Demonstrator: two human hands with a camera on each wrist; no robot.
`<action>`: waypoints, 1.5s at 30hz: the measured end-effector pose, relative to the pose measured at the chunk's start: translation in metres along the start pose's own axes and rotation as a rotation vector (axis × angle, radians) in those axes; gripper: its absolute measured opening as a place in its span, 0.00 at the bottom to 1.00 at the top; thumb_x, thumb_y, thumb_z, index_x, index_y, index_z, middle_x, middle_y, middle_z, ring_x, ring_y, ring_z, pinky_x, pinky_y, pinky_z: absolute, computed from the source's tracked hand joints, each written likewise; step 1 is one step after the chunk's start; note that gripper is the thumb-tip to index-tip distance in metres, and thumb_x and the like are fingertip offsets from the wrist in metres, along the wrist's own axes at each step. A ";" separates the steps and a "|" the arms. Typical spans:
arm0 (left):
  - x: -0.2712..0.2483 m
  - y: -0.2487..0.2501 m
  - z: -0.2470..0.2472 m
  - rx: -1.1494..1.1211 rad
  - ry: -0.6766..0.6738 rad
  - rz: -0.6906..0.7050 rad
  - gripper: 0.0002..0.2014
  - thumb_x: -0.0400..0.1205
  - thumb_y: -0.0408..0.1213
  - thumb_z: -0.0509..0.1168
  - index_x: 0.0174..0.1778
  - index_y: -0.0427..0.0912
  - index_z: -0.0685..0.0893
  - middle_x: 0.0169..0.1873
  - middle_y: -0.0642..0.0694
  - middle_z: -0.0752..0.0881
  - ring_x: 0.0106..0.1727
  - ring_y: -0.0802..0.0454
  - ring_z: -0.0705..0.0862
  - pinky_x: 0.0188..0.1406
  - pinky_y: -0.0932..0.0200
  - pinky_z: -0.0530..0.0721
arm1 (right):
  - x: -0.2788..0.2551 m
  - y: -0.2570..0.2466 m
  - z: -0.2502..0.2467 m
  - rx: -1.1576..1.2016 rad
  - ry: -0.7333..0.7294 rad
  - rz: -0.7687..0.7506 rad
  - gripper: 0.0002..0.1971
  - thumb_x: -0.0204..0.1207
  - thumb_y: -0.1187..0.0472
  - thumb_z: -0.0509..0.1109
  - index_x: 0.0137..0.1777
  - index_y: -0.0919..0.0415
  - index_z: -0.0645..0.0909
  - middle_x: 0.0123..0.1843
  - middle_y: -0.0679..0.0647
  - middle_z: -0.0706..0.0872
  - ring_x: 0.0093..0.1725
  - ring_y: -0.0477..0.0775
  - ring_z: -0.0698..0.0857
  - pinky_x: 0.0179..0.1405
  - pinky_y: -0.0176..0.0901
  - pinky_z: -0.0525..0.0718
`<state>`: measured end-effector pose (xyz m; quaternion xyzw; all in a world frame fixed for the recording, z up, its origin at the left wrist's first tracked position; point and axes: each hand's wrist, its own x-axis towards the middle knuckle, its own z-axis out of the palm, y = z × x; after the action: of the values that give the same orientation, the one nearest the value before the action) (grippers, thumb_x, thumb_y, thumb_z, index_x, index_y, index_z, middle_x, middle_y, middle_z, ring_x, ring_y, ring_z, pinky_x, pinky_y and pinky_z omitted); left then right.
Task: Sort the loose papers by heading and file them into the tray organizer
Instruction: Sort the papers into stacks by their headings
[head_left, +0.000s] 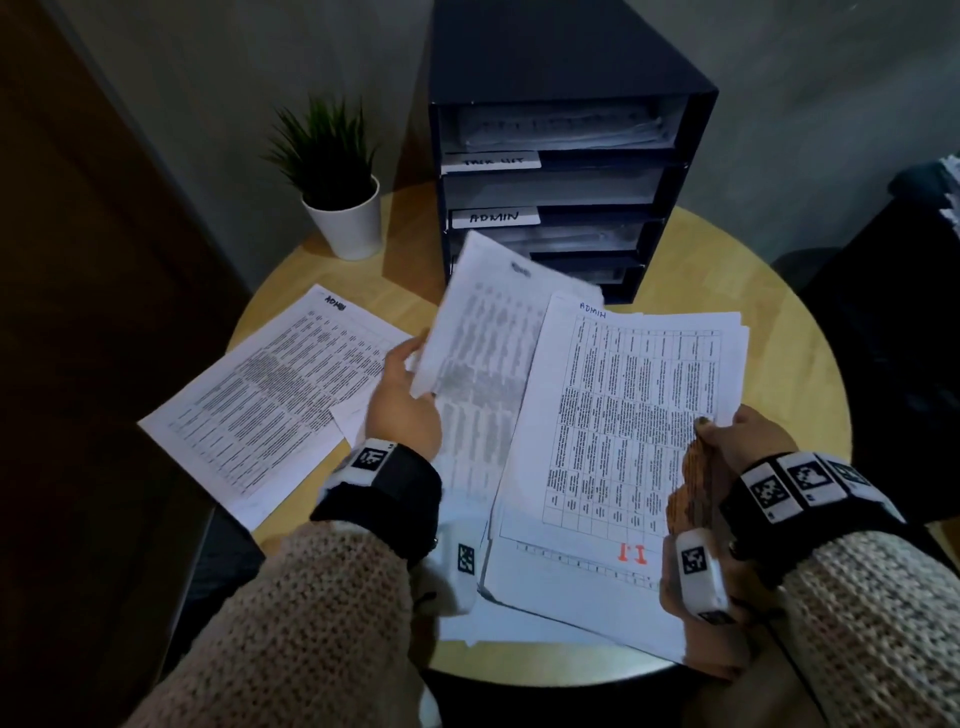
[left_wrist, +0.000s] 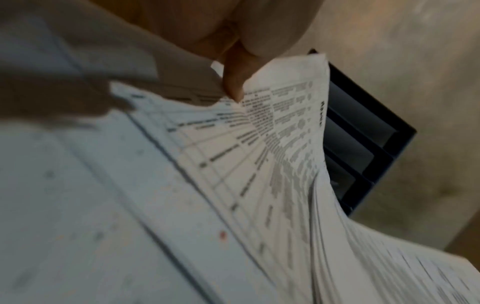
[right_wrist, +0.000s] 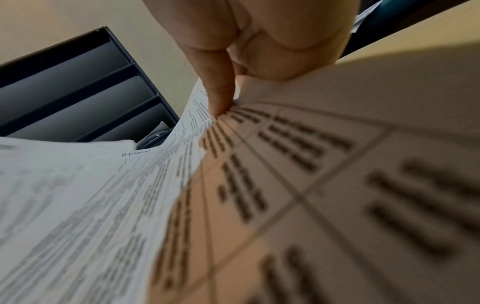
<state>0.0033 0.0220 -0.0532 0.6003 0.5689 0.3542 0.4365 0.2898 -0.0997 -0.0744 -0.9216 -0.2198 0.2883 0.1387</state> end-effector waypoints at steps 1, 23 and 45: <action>0.003 0.001 -0.004 -0.026 0.070 0.006 0.25 0.82 0.20 0.53 0.73 0.45 0.71 0.53 0.47 0.78 0.55 0.42 0.80 0.47 0.66 0.70 | 0.001 0.001 0.000 0.022 0.004 -0.007 0.27 0.82 0.51 0.62 0.74 0.69 0.67 0.74 0.65 0.74 0.68 0.66 0.76 0.53 0.47 0.72; -0.006 0.043 -0.020 -0.182 0.296 0.157 0.20 0.81 0.26 0.58 0.61 0.57 0.77 0.48 0.60 0.84 0.48 0.61 0.82 0.47 0.64 0.76 | -0.008 0.000 -0.003 0.361 0.197 -0.096 0.18 0.79 0.57 0.67 0.62 0.71 0.76 0.57 0.71 0.84 0.55 0.71 0.83 0.58 0.62 0.79; -0.001 0.029 -0.003 -0.049 0.052 0.076 0.15 0.79 0.24 0.62 0.55 0.48 0.79 0.49 0.50 0.85 0.48 0.49 0.83 0.42 0.64 0.73 | -0.023 -0.005 -0.001 0.874 -0.043 -0.194 0.10 0.77 0.61 0.67 0.56 0.51 0.82 0.44 0.58 0.88 0.32 0.56 0.86 0.43 0.53 0.85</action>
<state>0.0115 0.0222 -0.0257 0.6012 0.5482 0.3998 0.4222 0.2715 -0.1063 -0.0606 -0.7455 -0.1655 0.3589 0.5368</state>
